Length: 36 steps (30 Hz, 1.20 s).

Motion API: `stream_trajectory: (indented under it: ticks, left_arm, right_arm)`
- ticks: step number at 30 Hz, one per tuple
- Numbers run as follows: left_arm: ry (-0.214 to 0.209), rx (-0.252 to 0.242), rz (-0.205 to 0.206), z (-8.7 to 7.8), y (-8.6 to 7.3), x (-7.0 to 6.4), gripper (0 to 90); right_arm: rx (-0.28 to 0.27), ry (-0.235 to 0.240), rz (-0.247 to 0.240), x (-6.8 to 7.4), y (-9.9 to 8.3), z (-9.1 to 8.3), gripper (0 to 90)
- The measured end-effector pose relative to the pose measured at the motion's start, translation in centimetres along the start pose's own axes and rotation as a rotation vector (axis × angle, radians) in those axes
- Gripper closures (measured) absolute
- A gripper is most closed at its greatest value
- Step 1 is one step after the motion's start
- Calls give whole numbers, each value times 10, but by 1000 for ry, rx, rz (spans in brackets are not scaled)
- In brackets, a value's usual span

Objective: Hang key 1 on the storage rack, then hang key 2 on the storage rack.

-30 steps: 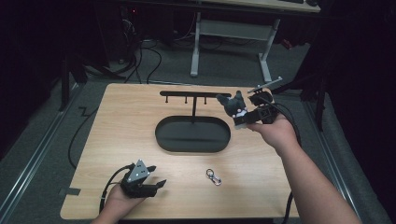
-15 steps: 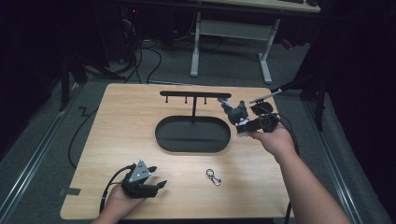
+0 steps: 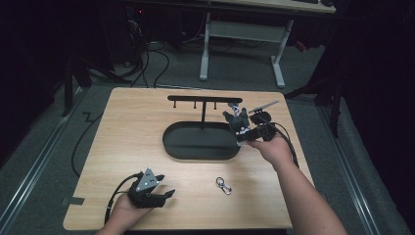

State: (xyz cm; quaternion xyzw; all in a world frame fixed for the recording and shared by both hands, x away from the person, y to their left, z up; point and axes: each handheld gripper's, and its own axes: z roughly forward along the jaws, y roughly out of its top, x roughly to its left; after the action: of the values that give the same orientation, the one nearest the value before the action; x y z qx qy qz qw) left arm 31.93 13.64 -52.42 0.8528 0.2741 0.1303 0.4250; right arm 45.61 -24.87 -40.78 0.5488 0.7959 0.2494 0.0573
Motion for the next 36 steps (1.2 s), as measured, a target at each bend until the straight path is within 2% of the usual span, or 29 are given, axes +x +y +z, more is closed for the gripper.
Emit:
stream_trajectory:
  ticks: [3, 4, 7, 8, 13, 19, 21, 24, 25, 26, 28, 29, 30, 31, 32, 33, 34, 35, 36]
  left_arm:
    - [-2, 3, 2, 0, 0, 0, 344]
    - [-2, -2, 1, 0, 0, 0, 344]
    - [1, -4, -1, 0, 0, 1, 344]
    - [0, -6, -2, 0, 0, 1, 343]
    - [0, -7, -1, -1, 0, 1, 343]
    - [-2, -15, -6, -1, 1, 0, 343]
    - [-1, -15, -7, -1, 1, 1, 343]
    - [0, -19, -12, -1, 1, 2, 342]
    - [0, -19, -12, -1, 1, 2, 341]
    - [2, -20, -12, -1, 1, 2, 342]
    - [0, -20, -12, 0, 2, 2, 342]
    - [0, -20, -12, 0, 2, 2, 342]
    - [-2, -15, -9, 0, 2, 1, 341]
    - [-2, -15, -9, 0, 2, 1, 341]
    - [-2, -9, -5, 1, 2, 0, 341]
    - [-2, -9, -5, 1, 2, 0, 341]
    - [2, -1, 0, 2, 1, -1, 340]
    - [2, -1, 0, 2, 1, -1, 340]
    - [3, -2, 0, 1, 1, -1, 340]
  right_arm:
    - [-3, -8, 2, -1, 0, 4, 439]
    - [-3, -1, 12, -3, 0, 7, 382]
    - [3, 20, 36, -5, -1, 9, 332]
    - [12, 10, 22, -4, -3, 7, 303]
    - [7, 14, 8, -2, -6, 1, 293]
    - [5, 10, -16, 3, -15, -10, 325]
    - [-1, 20, -21, 4, -21, -11, 336]
    - [0, 0, -49, 7, -36, -12, 356]
    - [0, 0, -49, 7, -36, -12, 356]
    - [-4, 15, -44, 6, -45, -12, 358]
    - [-20, 9, -61, 6, -55, -11, 374]
    - [-20, 9, -61, 6, -55, -11, 374]
    - [-32, 20, -60, 5, -66, -9, 383]
    - [-32, 20, -60, 5, -66, -9, 383]
    - [-46, 12, -64, 6, -79, -7, 381]
    - [-46, 12, -64, 6, -79, -7, 381]
    - [-71, 1, -79, 8, -94, -4, 386]
    - [-71, 1, -79, 8, -94, -4, 386]
    - [-86, 10, -78, 9, -102, -2, 385]
